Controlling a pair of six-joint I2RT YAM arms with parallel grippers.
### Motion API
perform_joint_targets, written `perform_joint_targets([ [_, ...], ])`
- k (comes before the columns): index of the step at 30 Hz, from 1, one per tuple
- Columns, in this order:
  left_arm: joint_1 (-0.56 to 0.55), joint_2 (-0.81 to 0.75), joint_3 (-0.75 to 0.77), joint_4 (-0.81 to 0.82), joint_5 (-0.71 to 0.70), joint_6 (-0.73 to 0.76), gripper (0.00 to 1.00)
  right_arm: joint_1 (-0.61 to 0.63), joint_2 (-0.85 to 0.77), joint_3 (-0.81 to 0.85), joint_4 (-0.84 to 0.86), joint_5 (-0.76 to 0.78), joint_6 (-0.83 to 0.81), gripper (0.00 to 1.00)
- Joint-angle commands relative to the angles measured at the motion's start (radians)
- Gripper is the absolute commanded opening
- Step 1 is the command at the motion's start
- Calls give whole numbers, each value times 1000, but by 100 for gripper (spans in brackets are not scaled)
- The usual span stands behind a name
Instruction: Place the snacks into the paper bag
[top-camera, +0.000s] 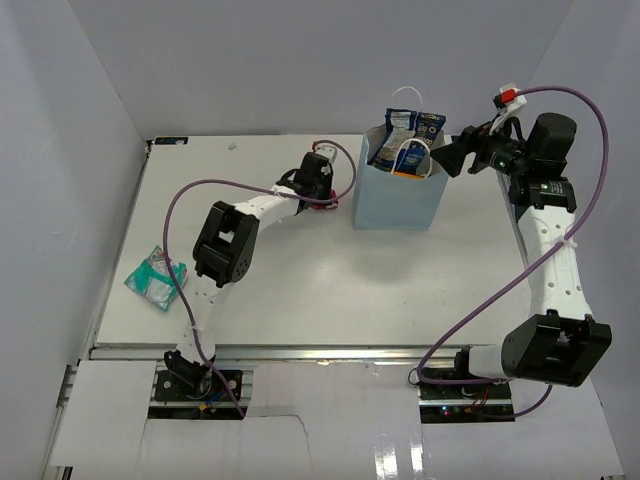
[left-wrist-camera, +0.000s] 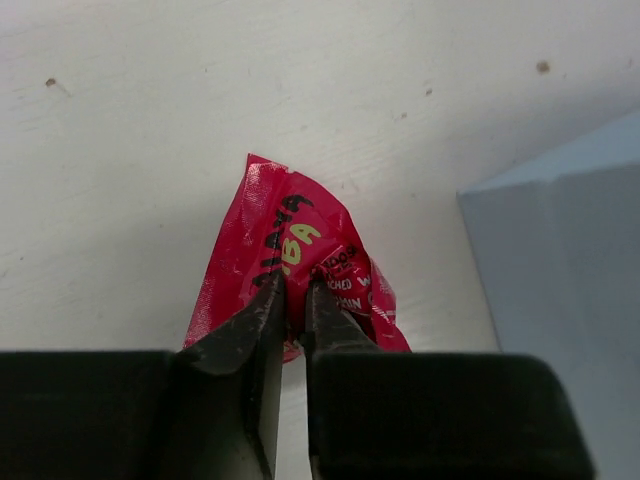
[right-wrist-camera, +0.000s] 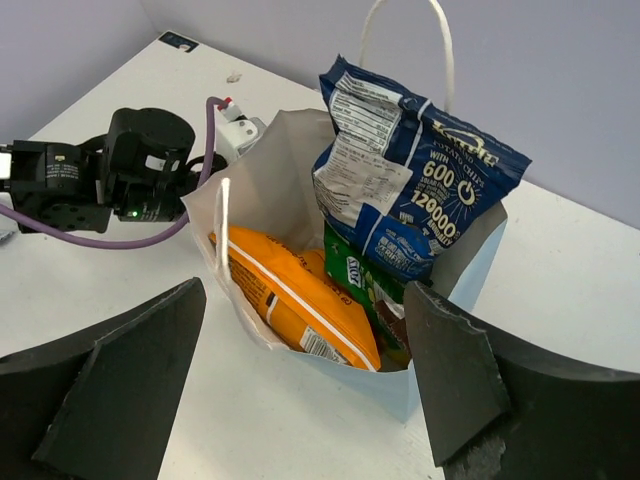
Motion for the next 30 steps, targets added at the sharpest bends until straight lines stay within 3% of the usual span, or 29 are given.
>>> perform_joint_targets([
  [1,2,-55,-125,-85,-14,18,16,-1,-43,72,-3,-64,-23,86],
  [4,18,-133,-232,-42,-3,12,3,-1,-49,92,-11,-93,-32,86],
  [9,36,-319,-460,74,95,13,0,-1,-63,169,-64,-190,-124,86],
  [13,47,-555,-621,186,287,-5,0,6,-71,207,-138,-384,-231,91],
  [14,51,-592,-649,196,327,-19,0,20,-71,209,-164,-492,-324,93],
  [16,56,-682,-724,236,483,-40,0,80,-72,209,-355,-542,-509,96],
  [17,58,-710,-751,251,544,-53,0,107,-72,210,-532,-541,-752,94],
  [19,58,-787,-824,269,702,-83,0,212,-72,204,-705,-488,-1015,90],
  [20,59,-808,-849,279,754,-96,0,248,-72,198,-830,-460,-1247,90],
  [23,58,-902,-935,294,894,-140,0,394,-74,155,-939,-333,-1540,90],
  [30,56,-1046,-1030,337,1052,-252,0,631,-15,-10,-721,-73,-1486,93],
])
